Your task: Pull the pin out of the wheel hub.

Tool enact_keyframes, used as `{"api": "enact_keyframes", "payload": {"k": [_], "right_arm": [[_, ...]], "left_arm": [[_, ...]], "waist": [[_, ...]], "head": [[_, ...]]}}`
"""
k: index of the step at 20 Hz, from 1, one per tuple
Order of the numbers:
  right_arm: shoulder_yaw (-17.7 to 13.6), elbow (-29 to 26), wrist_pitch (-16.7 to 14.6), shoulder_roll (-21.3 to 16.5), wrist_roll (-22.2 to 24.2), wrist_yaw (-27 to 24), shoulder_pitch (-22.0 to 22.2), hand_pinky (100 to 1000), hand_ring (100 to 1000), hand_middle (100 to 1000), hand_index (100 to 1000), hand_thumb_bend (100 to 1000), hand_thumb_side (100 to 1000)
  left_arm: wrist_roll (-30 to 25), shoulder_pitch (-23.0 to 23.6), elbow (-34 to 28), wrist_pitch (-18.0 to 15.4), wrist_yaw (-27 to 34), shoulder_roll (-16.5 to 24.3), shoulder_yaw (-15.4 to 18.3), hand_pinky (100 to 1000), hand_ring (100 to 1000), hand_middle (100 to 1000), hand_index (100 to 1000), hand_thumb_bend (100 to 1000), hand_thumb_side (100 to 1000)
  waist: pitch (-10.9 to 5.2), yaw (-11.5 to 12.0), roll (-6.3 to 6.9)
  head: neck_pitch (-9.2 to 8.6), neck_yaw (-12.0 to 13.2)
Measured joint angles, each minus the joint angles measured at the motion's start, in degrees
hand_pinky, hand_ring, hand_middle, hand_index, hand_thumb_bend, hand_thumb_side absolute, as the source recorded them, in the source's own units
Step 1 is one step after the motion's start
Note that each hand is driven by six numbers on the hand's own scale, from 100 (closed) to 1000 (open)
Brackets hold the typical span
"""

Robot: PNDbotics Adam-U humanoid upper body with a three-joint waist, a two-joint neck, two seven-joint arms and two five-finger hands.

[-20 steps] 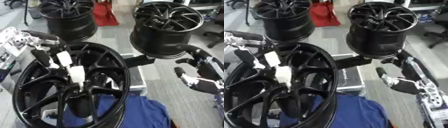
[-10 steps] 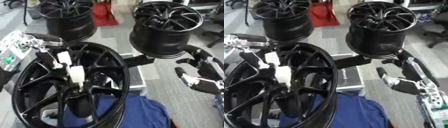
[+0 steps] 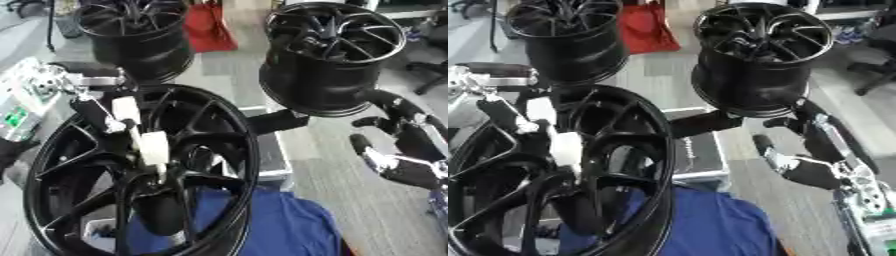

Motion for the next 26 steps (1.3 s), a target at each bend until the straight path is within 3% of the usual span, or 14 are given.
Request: {"api": "enact_keyframes", "payload": {"k": [5,11,17,20,21,23,26], "right_arm": [[-0.07,0.18,-0.04,0.0,-0.11,0.0,0.08,721,998,832,897,289,161],[-0.52,0.2,-0.04,0.0,-0.45,0.07,0.48,721,998,832,898,285,162],[-0.76,0.2,-0.09,0.0,-0.66,0.25,0.48,721,998,832,898,283,162],[-0.91,0.2,-0.18,0.0,-0.76,0.27,0.48,721,998,832,898,283,162],[-0.98,0.2,-0.19,0.0,-0.78,0.28,0.48,721,998,833,898,281,162],[-1.29,0.2,-0.17,0.0,-1.0,0.33,0.51,721,998,833,898,280,162],[-1.43,0.21,-0.1,0.01,-1.17,0.51,0.46,721,998,833,898,278,161]], "left_arm": [[-0.52,0.37,-4.38,0.11,3.14,4.81,5.0,418,412,463,682,100,118],[4.75,7.92,-7.36,3.19,5.46,12.36,14.41,411,407,461,686,100,113],[11.1,18.29,-3.44,6.93,4.55,15.98,22.19,428,421,474,701,100,117],[13.02,20.58,-0.4,7.66,3.29,16.03,24.09,428,421,474,701,100,117],[13.38,20.76,0.14,7.67,2.99,16.03,24.38,497,473,522,743,189,148],[13.45,21.59,1.3,7.93,2.25,16.03,24.83,549,516,575,779,255,179],[12.07,25.79,4.98,9.7,0.21,15.74,26.3,685,667,745,894,468,358]], "waist": [[-0.13,0.58,0.14],[-0.14,1.71,0.07],[-0.03,2.56,-0.51],[0.09,2.68,-0.63],[0.11,2.68,-0.61],[0.54,3.44,-0.63],[0.79,3.44,-1.15]], "head": [[0.0,-0.35],[0.0,-1.18],[0.0,-1.6],[0.0,-1.68],[0.0,-1.7],[0.0,-2.24],[0.0,-2.64]]}}
